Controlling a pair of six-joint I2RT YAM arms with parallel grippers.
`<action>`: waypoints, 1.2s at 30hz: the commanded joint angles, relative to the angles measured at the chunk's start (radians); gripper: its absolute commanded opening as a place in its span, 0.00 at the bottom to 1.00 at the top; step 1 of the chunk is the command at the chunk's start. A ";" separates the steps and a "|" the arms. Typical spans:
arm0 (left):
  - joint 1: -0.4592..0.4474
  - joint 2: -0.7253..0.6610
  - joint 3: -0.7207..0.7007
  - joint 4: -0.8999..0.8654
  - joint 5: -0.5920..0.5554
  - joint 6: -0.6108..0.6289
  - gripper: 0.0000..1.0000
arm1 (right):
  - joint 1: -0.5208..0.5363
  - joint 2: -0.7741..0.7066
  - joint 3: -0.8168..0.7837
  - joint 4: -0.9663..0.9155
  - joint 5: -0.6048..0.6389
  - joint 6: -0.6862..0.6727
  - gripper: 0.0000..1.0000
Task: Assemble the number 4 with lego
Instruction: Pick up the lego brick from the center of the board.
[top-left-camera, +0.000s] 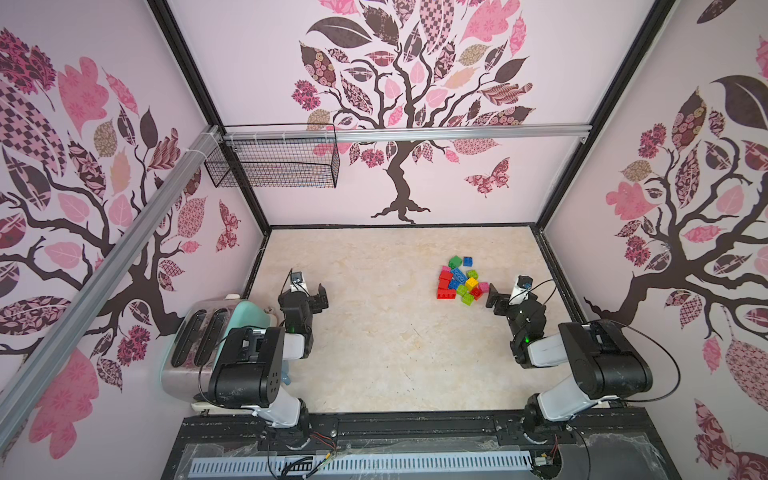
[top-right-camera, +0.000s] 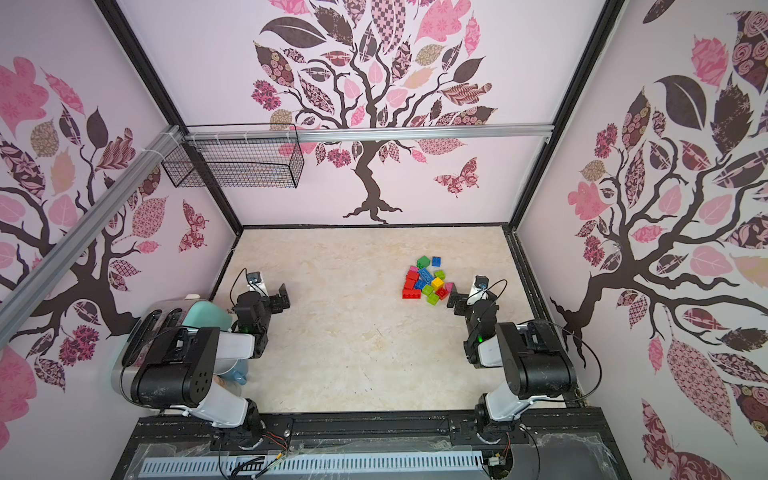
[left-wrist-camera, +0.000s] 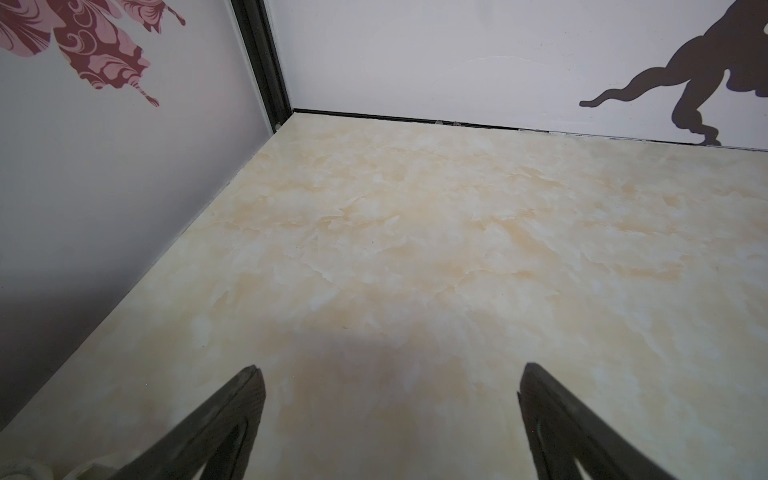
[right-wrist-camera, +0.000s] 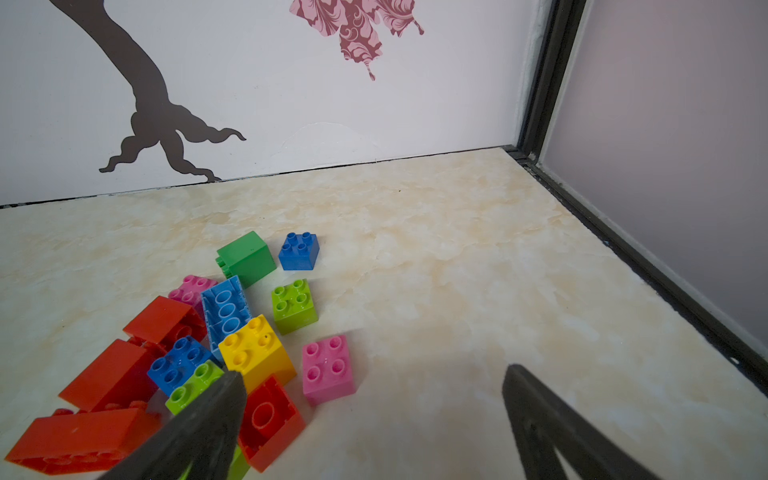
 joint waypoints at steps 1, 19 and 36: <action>0.002 -0.007 0.001 0.012 0.004 0.000 0.98 | 0.002 0.014 0.020 0.005 0.008 -0.001 0.99; 0.003 -0.007 0.002 0.009 0.005 -0.001 0.98 | 0.002 0.014 0.020 0.005 0.008 -0.001 0.99; -0.130 -0.262 0.144 -0.321 -0.287 -0.014 0.98 | 0.001 -0.229 0.065 -0.259 0.131 0.043 1.00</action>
